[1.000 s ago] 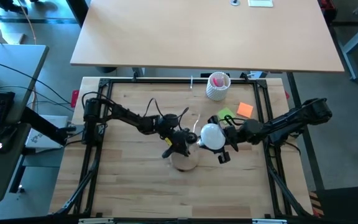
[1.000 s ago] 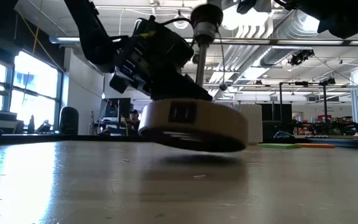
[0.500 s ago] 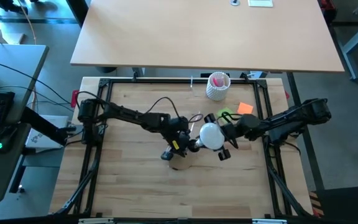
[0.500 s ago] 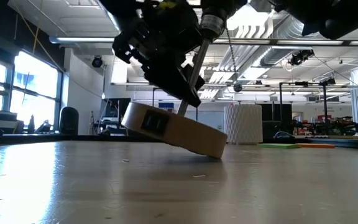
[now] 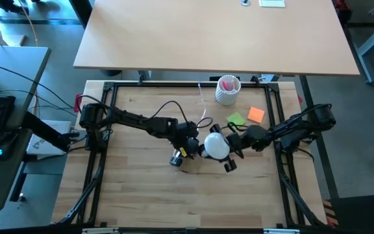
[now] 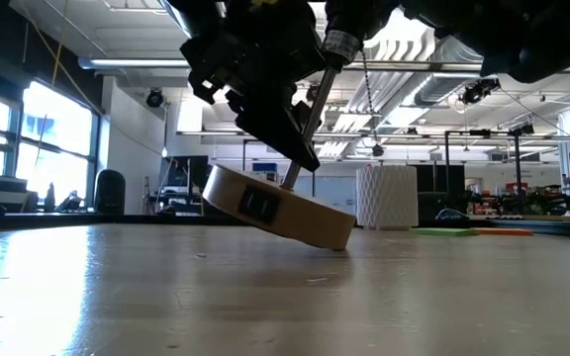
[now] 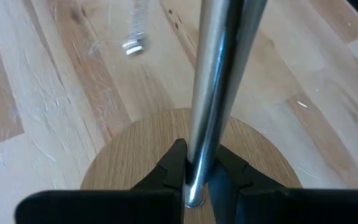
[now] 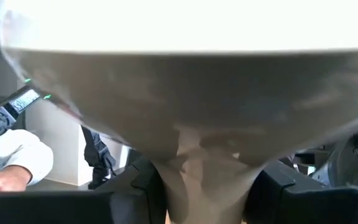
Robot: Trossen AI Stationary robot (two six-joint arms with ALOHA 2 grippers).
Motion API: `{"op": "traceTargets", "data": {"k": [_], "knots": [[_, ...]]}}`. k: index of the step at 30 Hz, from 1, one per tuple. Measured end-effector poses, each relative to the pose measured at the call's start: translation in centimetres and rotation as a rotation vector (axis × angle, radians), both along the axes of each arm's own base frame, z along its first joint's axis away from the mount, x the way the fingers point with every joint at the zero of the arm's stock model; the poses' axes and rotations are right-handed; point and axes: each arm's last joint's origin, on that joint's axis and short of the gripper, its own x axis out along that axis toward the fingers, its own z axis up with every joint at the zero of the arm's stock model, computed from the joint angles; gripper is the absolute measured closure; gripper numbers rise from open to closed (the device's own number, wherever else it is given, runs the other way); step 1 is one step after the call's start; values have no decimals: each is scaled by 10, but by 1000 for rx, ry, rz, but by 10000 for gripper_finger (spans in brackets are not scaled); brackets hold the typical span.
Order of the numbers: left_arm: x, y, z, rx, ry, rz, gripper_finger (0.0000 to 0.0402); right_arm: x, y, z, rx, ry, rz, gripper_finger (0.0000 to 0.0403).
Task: Screw lightbulb
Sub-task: Insert the white lightbulb into the brown lamp
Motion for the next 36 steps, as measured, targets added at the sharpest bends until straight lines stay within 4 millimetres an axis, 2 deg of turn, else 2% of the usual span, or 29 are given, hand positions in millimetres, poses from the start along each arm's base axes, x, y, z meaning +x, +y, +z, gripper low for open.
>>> {"op": "traceTargets", "data": {"k": [11, 23, 29, 36], "knots": [[0, 0, 0, 2, -2, 0, 373, -2, -1, 5, 2, -48, 1, 261], [0, 0, 0, -3, -3, 5, 373, 0, -3, 2, -10, -12, -67, 261], [1, 0, 1, -8, -7, 12, 373, -6, -2, 13, -24, -63, -61, 261], [2, 1, 2, -20, -19, 7, 373, -7, 5, 9, -55, 16, -101, 261]]}}
